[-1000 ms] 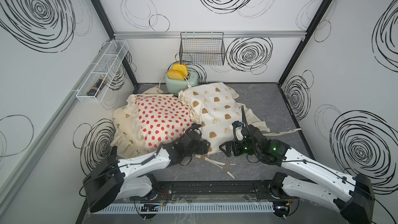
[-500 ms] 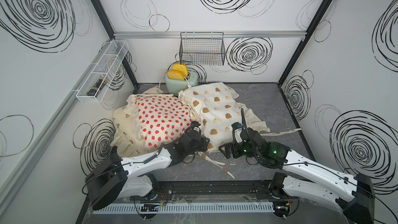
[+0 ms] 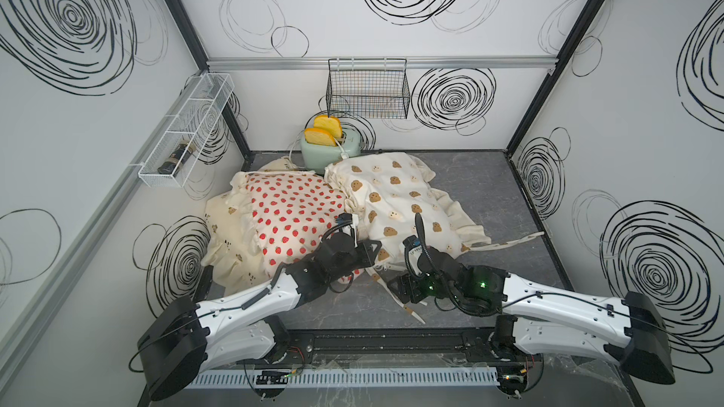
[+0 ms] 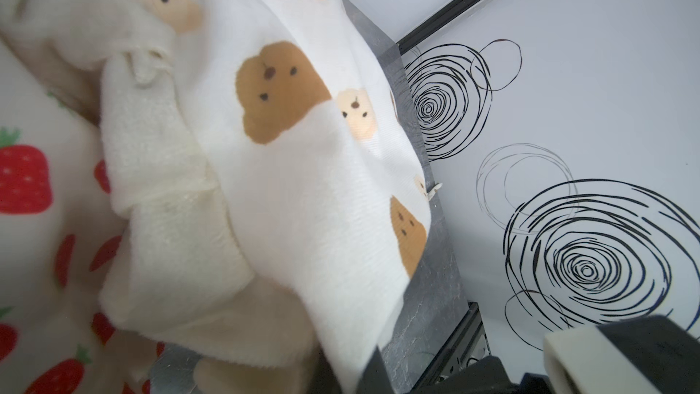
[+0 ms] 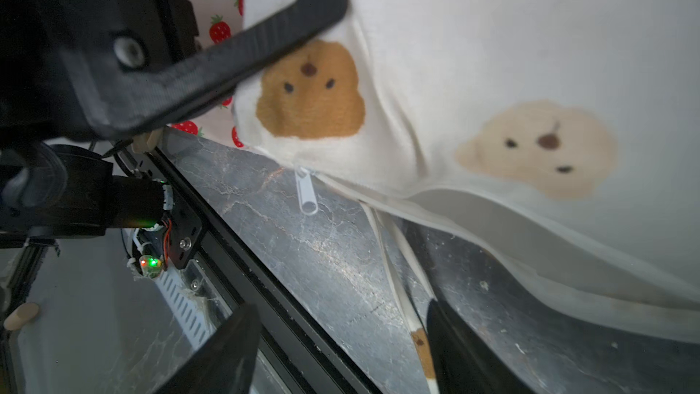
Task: Zip up pillowcases
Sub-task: Pick up the pillowcase from the center of the board.
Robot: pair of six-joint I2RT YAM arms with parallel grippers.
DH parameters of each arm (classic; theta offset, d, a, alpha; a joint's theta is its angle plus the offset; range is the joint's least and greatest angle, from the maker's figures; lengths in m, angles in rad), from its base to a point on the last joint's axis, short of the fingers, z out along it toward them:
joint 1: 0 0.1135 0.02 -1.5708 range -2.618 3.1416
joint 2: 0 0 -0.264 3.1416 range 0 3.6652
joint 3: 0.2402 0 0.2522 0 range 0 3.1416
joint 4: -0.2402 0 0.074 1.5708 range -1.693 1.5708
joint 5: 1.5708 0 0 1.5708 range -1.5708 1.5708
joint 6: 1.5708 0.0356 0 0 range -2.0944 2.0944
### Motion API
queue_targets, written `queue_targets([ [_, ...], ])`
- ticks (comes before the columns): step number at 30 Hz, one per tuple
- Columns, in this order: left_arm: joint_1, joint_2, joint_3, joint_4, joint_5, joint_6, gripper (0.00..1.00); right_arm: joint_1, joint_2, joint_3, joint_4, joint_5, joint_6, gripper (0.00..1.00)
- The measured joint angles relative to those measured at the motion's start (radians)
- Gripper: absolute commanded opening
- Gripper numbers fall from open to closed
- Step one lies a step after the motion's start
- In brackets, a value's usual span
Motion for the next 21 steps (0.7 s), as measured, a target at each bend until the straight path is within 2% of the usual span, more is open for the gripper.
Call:
queue_targets([
  [5, 0.002, -0.003, 0.001, 0.008, 0.008, -0.012, 0.05, -0.093, -0.03, -0.043, 0.147, -0.134, 0.051, 0.56],
  [10, 0.003, -0.003, 0.001, 0.021, 0.017, -0.019, 0.05, -0.191, -0.043, -0.107, 0.253, -0.277, 0.124, 0.52],
  [21, 0.006, -0.005, 0.001, 0.027, 0.029, -0.026, 0.05, -0.218, -0.011, -0.159, 0.406, -0.448, 0.246, 0.4],
])
